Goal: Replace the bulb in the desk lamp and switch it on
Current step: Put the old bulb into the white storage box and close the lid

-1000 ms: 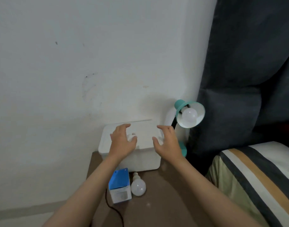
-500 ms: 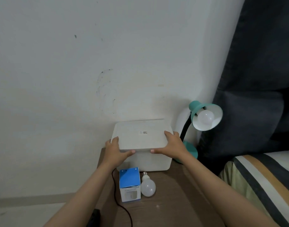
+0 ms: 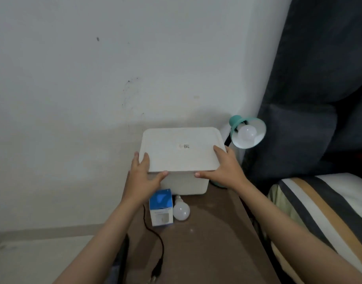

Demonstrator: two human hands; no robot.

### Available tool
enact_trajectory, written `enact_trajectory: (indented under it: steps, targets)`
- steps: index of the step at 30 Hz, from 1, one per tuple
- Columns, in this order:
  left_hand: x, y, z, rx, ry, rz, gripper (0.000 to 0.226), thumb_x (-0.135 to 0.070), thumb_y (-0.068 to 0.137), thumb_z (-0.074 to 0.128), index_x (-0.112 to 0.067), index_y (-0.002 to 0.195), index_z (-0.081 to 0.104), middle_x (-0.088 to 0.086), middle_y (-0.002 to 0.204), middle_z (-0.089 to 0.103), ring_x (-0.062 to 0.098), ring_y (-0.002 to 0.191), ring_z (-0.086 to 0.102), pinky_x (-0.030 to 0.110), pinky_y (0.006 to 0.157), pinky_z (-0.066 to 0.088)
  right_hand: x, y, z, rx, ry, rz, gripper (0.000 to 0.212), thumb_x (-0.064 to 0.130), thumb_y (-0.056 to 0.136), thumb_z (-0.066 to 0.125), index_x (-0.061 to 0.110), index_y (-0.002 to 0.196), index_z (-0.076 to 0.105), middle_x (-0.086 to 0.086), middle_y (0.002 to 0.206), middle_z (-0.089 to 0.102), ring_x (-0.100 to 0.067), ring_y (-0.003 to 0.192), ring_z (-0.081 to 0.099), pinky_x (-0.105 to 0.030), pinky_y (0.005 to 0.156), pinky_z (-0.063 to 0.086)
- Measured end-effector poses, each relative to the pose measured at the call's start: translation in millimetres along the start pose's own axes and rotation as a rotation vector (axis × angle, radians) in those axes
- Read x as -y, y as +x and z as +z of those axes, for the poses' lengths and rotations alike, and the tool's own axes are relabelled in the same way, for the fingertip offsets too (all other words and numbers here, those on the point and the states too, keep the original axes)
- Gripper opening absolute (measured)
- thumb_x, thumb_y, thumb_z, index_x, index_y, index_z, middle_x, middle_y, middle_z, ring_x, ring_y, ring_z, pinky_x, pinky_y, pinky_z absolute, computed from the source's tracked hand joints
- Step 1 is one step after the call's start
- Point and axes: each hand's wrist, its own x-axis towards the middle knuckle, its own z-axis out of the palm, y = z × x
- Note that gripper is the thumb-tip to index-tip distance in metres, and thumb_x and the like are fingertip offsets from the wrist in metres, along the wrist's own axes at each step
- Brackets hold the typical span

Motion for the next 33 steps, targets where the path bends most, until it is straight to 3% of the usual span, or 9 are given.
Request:
enact_trajectory:
  steps: [4,9,14,18,22,33]
  targets:
    - [-1.9,-78.7,12.2,-0.01,0.013,0.082,0.082,-0.039,0.079,0.067,-0.015,0.144,0.024,0.009,0.157,0.009,0.023,0.144,0.01,0.042,0.114,0.026,-26.9,-73.2,-5.6,0.022,-0.005,0.028,0.116,0.062,0.051,0.081,0.019,0.144,0.026,-0.006,0.148,0.019,-0.024,0.135,0.028,-0.038,0.109,0.031]
    - [12.6,-177.3,46.6,0.046,-0.022,0.016,0.079,-0.034,0.075,0.073,-0.009,0.139,0.036,0.007,0.151,0.026,0.02,0.139,0.025,0.043,0.109,0.037,-72.1,-169.5,3.4,0.068,-0.066,0.066,0.123,0.071,0.045,0.076,0.017,0.144,0.027,-0.008,0.15,0.018,-0.024,0.136,0.028,-0.034,0.111,0.028]
    - [24.2,-240.5,72.3,0.123,0.036,-0.039,0.07,-0.028,0.076,0.074,-0.007,0.135,0.042,0.015,0.149,0.03,0.028,0.138,0.028,0.039,0.109,0.035,-113.0,-233.9,17.5,0.155,-0.094,0.157,0.12,0.067,0.048,0.079,0.015,0.144,0.029,-0.014,0.149,0.02,-0.028,0.137,0.027,-0.031,0.11,0.028]
    - [30.6,-264.1,84.9,0.207,0.002,-0.105,0.063,-0.019,0.075,0.075,-0.002,0.13,0.048,0.015,0.143,0.036,0.027,0.133,0.036,0.032,0.108,0.033,-133.7,-259.2,22.6,0.152,-0.054,0.245,0.104,0.051,0.061,0.082,0.01,0.143,0.032,-0.013,0.148,0.021,-0.026,0.137,0.026,-0.022,0.107,0.02]
    - [29.3,-282.7,92.8,0.262,-0.034,-0.159,0.071,-0.019,0.075,0.075,-0.003,0.135,0.041,0.01,0.146,0.033,0.021,0.134,0.033,0.022,0.106,0.027,-144.8,-268.2,21.9,0.204,-0.043,0.271,0.107,0.054,0.061,0.08,0.01,0.144,0.029,-0.011,0.149,0.019,-0.024,0.138,0.024,-0.027,0.11,0.022]
    - [34.6,-273.2,94.2,0.316,0.072,-0.115,0.073,-0.03,0.079,0.071,-0.003,0.137,0.037,0.012,0.146,0.034,0.023,0.134,0.031,0.025,0.106,0.029,-151.1,-261.4,30.4,0.289,-0.072,0.319,0.105,0.059,0.066,0.074,0.011,0.146,0.025,-0.013,0.155,0.009,-0.027,0.143,0.013,-0.037,0.116,0.02]
